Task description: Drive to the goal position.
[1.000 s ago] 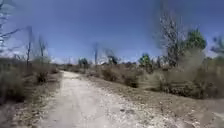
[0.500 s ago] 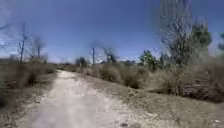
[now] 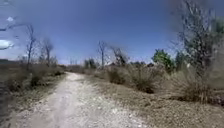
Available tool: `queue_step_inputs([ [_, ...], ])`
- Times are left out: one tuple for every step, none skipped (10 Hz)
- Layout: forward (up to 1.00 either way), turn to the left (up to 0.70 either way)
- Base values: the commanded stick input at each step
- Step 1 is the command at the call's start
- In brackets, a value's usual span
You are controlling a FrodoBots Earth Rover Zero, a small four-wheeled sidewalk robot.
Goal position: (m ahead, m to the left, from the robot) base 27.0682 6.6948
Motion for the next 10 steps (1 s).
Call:
queue_step_inputs([
  [0.70,0.35],
  [0.70,0.35],
  [0.70,0.17],
  [0.70,0.00],
  [0.70,0.00],
  [0.70,0.00],
  [0.70,0.00],
  [0.70,0.03],
  [0.70,0.08],
  [0.70,0.03],
])
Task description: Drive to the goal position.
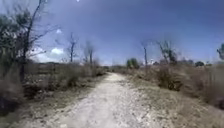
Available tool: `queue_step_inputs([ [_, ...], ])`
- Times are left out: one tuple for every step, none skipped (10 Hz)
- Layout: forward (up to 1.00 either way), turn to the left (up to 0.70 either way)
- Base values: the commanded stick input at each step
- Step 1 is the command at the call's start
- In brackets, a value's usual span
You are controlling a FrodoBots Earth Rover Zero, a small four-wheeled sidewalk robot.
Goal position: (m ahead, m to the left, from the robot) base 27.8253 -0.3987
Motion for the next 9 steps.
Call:
queue_step_inputs([
  [0.70,0.00],
  [0.70,0.00],
  [0.70,0.00],
  [0.70,0.00],
  [0.70,0.00],
  [0.70,-0.05],
  [0.70,-0.27],
  [0.70,-0.08],
  [0.70,0.00],
])
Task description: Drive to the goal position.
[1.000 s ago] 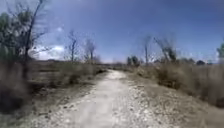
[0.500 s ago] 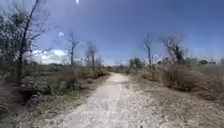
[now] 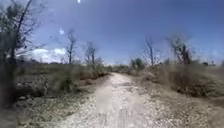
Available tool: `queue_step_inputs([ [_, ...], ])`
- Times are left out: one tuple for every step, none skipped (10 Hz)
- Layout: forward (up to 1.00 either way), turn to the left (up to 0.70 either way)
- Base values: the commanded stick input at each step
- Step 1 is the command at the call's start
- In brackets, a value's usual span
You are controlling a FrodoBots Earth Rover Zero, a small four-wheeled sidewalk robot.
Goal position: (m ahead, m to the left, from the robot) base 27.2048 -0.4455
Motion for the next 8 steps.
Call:
queue_step_inputs([
  [0.70,0.00],
  [0.70,0.00],
  [0.70,0.00],
  [0.70,0.00],
  [0.70,0.00],
  [0.70,0.00],
  [0.70,0.00],
  [0.70,0.00],
])
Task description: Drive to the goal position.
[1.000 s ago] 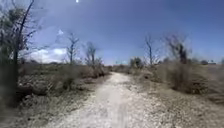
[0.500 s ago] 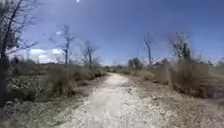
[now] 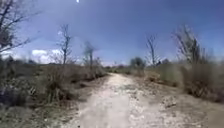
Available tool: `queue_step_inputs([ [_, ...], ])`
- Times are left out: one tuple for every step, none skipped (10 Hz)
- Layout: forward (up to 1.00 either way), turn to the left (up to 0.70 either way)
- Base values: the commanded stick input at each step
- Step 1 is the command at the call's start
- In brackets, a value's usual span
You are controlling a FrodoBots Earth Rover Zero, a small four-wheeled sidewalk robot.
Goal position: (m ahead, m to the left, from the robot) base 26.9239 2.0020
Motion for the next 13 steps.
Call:
queue_step_inputs([
  [0.70,0.00],
  [0.70,0.00],
  [0.70,0.00],
  [0.70,-0.21],
  [0.70,-0.35],
  [0.70,-0.35],
  [0.70,-0.35],
  [0.70,-0.27],
  [0.70,0.00],
  [0.70,0.00],
  [0.70,0.00],
  [0.70,0.00],
  [0.70,0.00],
])
